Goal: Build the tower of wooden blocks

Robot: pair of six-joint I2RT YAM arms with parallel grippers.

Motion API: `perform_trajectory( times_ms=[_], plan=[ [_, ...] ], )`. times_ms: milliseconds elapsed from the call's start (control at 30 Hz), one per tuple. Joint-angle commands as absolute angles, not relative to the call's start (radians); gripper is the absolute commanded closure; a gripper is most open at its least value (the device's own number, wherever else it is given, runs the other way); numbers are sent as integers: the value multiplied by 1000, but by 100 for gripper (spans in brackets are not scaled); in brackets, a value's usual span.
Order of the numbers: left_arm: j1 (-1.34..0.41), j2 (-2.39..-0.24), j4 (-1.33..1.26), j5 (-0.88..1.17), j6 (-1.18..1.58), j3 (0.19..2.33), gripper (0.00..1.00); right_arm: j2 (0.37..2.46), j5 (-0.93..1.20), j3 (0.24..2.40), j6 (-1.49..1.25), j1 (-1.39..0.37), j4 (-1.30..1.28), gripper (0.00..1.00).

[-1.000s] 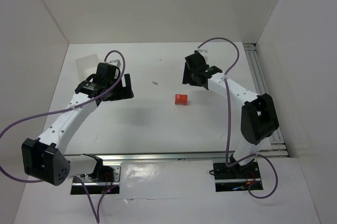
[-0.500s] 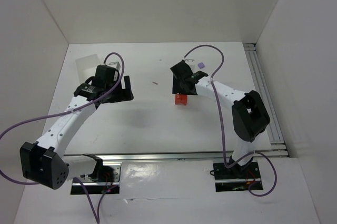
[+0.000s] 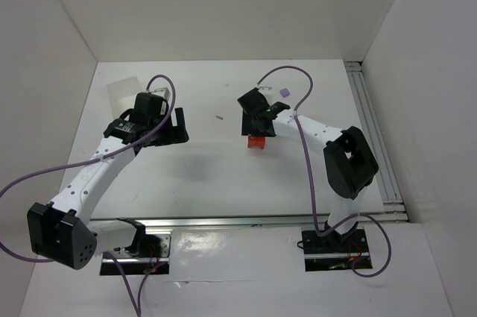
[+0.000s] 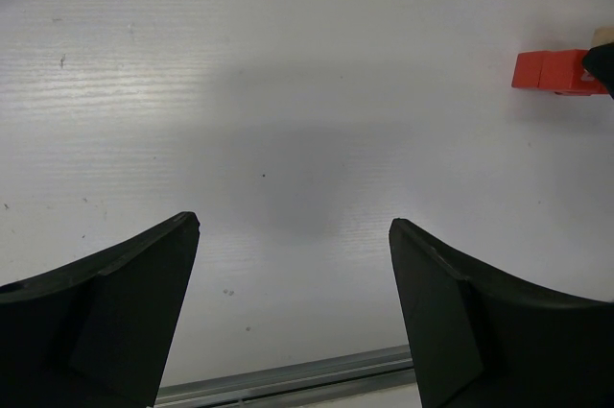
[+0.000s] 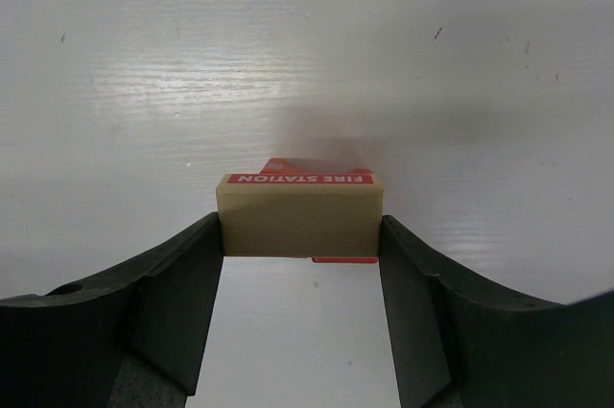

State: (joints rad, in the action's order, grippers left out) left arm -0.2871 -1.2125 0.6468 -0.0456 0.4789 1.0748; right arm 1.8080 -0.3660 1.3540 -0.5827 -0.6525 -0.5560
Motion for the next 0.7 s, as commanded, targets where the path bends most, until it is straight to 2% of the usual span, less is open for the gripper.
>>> perform_trajectory(
  times_ms=[0,667],
  plan=[
    [-290,-1183,623,-32,495,1072,7,1810,-387,1388,-581,-663,-568,38],
    [-290,-1183,623,-41,495,1072,7,1801,-387,1370,-581,-663,-586,37]
  ],
)
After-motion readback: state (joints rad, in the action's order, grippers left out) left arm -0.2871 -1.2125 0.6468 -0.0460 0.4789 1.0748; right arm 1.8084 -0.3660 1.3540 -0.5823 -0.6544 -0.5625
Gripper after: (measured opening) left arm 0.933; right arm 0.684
